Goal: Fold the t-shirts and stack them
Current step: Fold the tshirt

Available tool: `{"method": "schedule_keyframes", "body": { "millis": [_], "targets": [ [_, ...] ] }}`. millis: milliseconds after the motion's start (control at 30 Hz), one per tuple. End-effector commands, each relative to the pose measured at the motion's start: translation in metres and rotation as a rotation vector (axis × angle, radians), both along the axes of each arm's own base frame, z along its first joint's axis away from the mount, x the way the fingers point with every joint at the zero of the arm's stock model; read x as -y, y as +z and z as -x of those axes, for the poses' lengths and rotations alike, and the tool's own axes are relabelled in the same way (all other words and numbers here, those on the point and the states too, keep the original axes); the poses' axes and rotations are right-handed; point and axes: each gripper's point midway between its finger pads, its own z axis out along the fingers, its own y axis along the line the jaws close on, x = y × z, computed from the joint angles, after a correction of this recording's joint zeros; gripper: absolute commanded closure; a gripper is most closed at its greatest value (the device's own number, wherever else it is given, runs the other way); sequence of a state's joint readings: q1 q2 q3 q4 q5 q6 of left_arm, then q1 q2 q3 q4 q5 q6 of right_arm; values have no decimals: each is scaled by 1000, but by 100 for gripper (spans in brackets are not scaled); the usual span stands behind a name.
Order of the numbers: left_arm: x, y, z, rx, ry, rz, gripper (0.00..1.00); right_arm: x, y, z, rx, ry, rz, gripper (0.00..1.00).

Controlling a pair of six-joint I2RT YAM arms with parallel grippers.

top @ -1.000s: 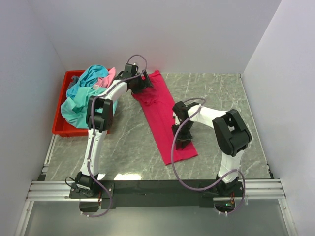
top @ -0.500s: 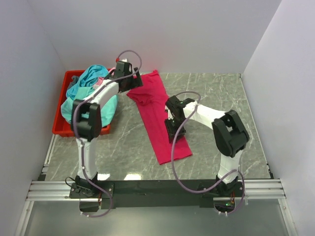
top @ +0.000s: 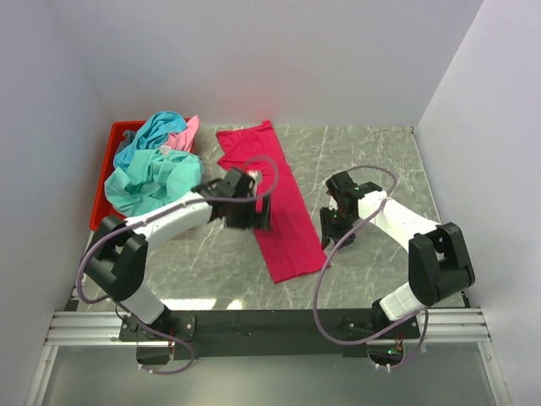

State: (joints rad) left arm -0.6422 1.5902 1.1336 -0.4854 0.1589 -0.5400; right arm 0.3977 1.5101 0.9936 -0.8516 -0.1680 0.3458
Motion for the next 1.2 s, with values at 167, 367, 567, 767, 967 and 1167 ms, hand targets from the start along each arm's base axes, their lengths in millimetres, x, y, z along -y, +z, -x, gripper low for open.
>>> {"method": "schedule_keyframes", "body": {
  "millis": [167,367,567,767,967,1167],
  "targets": [
    [20,-4,63,-114,-102,58,6,8,-18,13,-19,-74,-33,50],
    [19,-8,74,-134,-96,35,5,6,-33,18,-37,-63,-48,50],
    [13,-8,81,-142,-76,25,5,2,-44,25,-63,-51,-78,50],
    [11,-10,90,-153,-71,39,5,4,-56,40,-107,-49,-77,52],
    [8,-21,103,-189,-77,53,5,-8,-59,45,-135,-2,-110,78],
    [8,-29,120,-237,-102,85,5,-31,-49,47,-157,70,-155,100]
  ]
}}
